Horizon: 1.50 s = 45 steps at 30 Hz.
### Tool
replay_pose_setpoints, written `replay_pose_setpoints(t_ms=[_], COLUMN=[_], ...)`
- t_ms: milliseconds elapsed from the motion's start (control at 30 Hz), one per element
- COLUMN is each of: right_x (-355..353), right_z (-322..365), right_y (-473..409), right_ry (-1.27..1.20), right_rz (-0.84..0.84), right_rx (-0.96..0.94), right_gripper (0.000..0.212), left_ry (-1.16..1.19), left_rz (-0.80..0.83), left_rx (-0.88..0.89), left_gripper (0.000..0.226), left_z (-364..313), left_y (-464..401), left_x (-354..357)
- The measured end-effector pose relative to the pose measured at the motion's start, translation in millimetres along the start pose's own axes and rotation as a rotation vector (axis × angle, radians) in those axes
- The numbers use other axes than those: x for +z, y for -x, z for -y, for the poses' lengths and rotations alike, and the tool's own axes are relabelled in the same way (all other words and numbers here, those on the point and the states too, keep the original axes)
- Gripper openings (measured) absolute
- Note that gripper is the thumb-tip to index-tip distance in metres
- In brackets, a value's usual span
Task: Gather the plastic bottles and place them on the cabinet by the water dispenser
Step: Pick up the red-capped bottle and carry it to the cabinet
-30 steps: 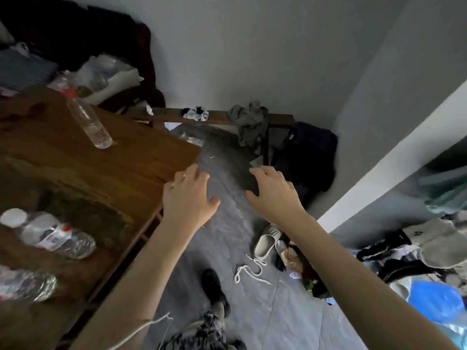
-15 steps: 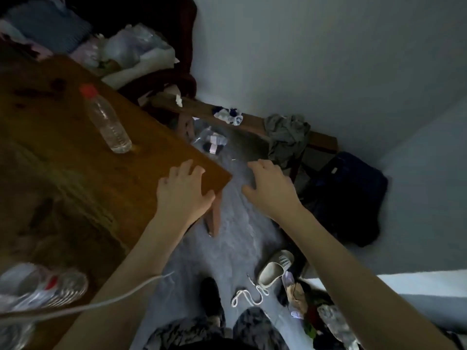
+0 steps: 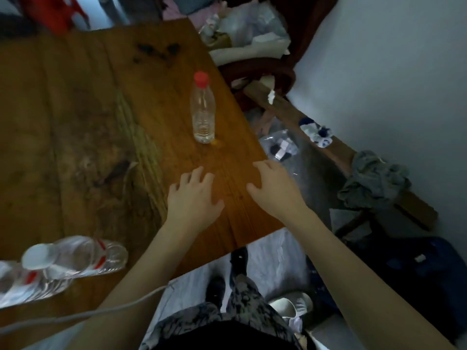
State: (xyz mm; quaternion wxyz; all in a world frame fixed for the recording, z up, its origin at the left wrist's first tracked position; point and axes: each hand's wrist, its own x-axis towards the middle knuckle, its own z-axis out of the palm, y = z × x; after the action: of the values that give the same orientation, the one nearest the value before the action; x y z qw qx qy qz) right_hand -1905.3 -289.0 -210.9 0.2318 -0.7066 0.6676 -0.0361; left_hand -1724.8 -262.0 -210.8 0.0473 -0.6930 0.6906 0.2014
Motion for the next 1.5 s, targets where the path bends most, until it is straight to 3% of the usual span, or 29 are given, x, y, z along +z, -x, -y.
replay_pose_setpoints(t_ms=[200,600,867,1000,1133,1333,1433,1500], right_x=[1.2,12.2,19.4,21.9,24.8,27.3,23.9,20.6], right_z=[2.9,3.5,9.4,11.5,9.4,0.8,-4.5,-8.9], right_y=[-70.2,-170.7,-205.9,-214.6,-218.4,-219.7,-219.8,-219.2], right_ry=[0.073,0.112,0.099,0.085,0.061,0.016,-0.203,-0.51], right_rz=[0.086,0.25,0.261,0.257,0.257,0.273,0.339,0.44], right_rx=[-0.13,-0.28,-0.292,-0.277,-0.255,-0.263,-0.142,0.032], right_gripper=[0.057,0.059,0.057,0.056,0.055,0.058,0.056,0.047], left_ry=[0.032,0.146,0.23,0.642,0.976,1.047,1.049,1.046], left_rz=[-0.009,-0.027,-0.044,-0.215,-0.309,-0.444,-0.474,-0.482], left_rx=[-0.216,-0.449,-0.356,-0.24,-0.181,-0.162,-0.132,-0.119], left_gripper=[0.067,0.063,0.077,0.096,0.078,0.061,0.061,0.066], left_z=[1.9,12.0,30.4,32.5,23.4,20.5,18.1,16.3], left_y=[-47.8,-120.9,-163.9,-185.9,-202.0,-199.1,-192.9,-191.0], left_x=[-3.0,-7.6,-9.0,-13.6,-17.3,-22.2,-32.8,-44.2])
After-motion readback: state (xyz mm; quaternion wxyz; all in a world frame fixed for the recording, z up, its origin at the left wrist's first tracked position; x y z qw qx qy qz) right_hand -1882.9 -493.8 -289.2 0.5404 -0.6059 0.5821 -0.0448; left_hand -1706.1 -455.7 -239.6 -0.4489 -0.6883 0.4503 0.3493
